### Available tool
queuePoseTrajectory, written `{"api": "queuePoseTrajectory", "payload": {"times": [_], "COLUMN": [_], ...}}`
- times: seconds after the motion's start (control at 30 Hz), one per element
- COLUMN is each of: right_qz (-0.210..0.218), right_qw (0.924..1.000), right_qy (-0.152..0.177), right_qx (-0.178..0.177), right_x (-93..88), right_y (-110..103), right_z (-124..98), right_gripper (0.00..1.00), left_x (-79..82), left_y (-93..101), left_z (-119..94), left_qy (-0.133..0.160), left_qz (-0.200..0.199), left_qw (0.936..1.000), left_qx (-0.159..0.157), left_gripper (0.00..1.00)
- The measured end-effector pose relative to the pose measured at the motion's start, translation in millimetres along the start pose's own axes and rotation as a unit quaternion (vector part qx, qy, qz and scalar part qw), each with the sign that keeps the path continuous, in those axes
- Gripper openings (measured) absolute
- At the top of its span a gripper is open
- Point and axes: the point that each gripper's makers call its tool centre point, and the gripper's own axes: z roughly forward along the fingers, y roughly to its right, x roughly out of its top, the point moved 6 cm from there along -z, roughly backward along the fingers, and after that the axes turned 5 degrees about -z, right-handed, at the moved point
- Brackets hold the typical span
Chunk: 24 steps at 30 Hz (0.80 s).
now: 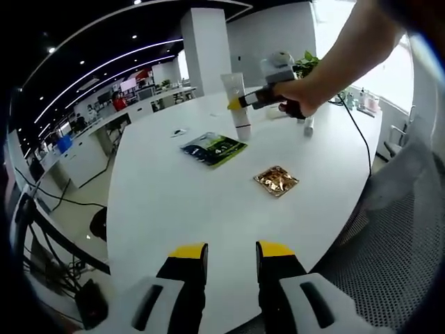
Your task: Arrange the skincare products in the storage area until every visible bottle or jar stands upright without overlapping.
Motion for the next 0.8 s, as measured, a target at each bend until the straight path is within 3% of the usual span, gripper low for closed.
{"api": "queuePoseTrajectory", "payload": {"times": [0.17, 0.27, 0.3, 0.5, 0.8], "right_qz": [-0.010, -0.051, -0.054, -0.057, -0.044], "right_qw": [0.9998, 0.9954, 0.9945, 0.9930, 0.9931], "right_qy": [-0.015, -0.081, -0.088, -0.102, -0.107], "right_qx": [-0.002, 0.006, 0.019, 0.017, 0.016], "right_x": [-2.3, -19.5, -24.4, -38.3, -35.7], "right_y": [-1.0, -1.0, -4.4, -6.5, -6.4], "right_z": [2.1, 0.6, -0.8, -10.7, -9.0], "right_gripper": [0.28, 0.23, 0.20, 0.18, 0.17], "left_x": [0.1, 0.4, 0.3, 0.7, 0.1], "left_y": [-0.8, -1.1, -1.4, -2.2, -1.3], "left_z": [0.0, -0.3, -0.4, -0.2, 0.0], "left_qy": [0.001, 0.002, 0.002, 0.004, 0.002], "left_qz": [-0.003, -0.003, -0.005, -0.007, -0.005], "left_qw": [1.0000, 1.0000, 1.0000, 1.0000, 1.0000], "left_qx": [0.001, 0.002, 0.002, 0.003, 0.001], "left_gripper": [0.29, 0.29, 0.29, 0.29, 0.29]}}
